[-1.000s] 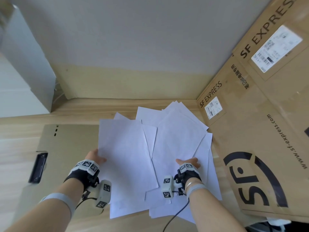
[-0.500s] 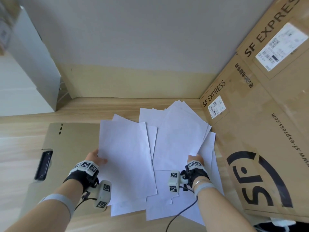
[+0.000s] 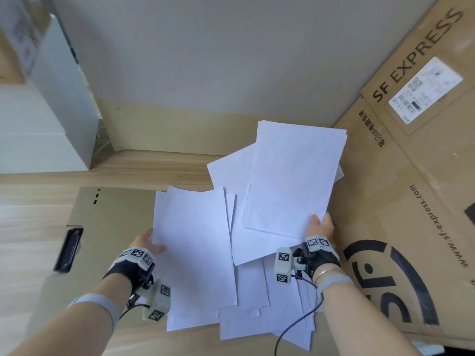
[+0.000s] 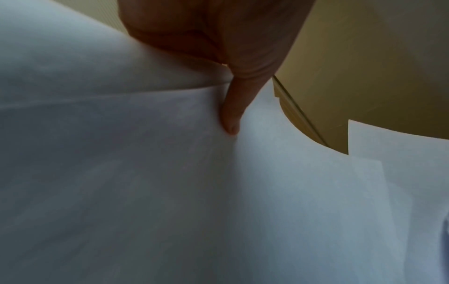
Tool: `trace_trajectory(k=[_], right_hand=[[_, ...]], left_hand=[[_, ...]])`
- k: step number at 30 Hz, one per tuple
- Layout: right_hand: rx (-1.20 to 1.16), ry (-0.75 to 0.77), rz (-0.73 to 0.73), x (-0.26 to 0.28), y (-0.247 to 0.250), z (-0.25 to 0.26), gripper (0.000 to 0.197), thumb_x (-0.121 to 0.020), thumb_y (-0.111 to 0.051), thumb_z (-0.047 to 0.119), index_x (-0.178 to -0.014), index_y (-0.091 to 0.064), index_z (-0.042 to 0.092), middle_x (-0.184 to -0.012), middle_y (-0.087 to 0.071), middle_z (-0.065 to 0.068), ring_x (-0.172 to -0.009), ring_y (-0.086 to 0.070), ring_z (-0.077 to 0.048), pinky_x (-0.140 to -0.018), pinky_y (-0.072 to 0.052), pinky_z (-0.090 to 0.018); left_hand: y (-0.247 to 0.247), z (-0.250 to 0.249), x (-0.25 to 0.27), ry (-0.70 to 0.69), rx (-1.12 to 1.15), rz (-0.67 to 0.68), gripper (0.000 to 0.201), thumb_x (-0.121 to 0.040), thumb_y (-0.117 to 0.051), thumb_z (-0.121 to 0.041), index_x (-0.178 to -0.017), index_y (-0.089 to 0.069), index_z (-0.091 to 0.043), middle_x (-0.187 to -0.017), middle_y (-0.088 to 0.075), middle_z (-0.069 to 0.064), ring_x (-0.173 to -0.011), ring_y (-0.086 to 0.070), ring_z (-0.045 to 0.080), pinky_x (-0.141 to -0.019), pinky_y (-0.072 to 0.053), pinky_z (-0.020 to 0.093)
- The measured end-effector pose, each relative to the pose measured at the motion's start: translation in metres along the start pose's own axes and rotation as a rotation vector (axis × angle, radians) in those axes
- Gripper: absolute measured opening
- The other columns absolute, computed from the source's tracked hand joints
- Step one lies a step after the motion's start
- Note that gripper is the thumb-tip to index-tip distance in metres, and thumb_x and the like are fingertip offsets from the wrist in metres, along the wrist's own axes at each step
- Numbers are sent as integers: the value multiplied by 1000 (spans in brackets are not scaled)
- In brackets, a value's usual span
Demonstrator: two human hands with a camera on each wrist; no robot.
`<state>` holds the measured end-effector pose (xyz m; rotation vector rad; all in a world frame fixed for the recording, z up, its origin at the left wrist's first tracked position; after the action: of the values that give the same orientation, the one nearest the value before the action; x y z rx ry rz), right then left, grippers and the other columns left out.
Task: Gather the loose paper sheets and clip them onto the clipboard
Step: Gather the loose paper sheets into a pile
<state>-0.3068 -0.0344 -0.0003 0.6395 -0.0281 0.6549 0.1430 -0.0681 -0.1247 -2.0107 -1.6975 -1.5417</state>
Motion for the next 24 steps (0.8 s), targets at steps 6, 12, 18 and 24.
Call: trace_trajectory(k=[6, 12, 18, 24], right_hand=[[407, 23, 292, -2, -30, -22, 32, -93, -48, 9, -122, -58, 3, -121, -63, -16, -106, -58, -31, -79, -39, -26], [761, -20, 526, 17, -55, -59, 36, -90, -44, 4, -125, -54, 7, -125, -61, -13, -103, -58, -29, -89, -47, -29], [882, -10, 660, 28, -74, -58, 57, -87, -38, 0, -141, -39, 20, -136, -52, -6, -119, -54, -28, -90, -45, -26], [613, -92, 717, 43, -98, -61, 71, -78, -72, 30, -139, -41, 12, -138, -51, -3, -126, -50, -24, -108, -38, -33]], left_hand=[[2, 4, -1, -3, 26, -13, 62, -84, -61, -5, -141, -38, -13, -131, -57, 17, -116, -56, 36, -95, -45, 41], [0, 11, -7, 6, 39, -9, 62, -84, -58, 1, -142, -37, -12, -133, -55, 18, -119, -55, 36, -96, -43, 40], [-3, 15, -8, 13, 71, -28, 61, -85, -56, 0, -141, -38, -14, -127, -59, 18, -113, -58, 37, -92, -45, 38], [-4, 17, -7, 8, 105, -54, 57, -83, -57, 1, -137, -44, -13, -121, -63, 19, -108, -61, 37, -91, -46, 38]])
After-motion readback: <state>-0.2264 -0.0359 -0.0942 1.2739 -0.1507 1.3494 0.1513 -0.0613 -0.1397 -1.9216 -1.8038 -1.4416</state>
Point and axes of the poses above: each hand's wrist, its own x-axis away from the middle knuckle, its own y-axis out of the back of the hand, z = x × y, the point moved 8 cm from there along -x, towards the middle knuckle
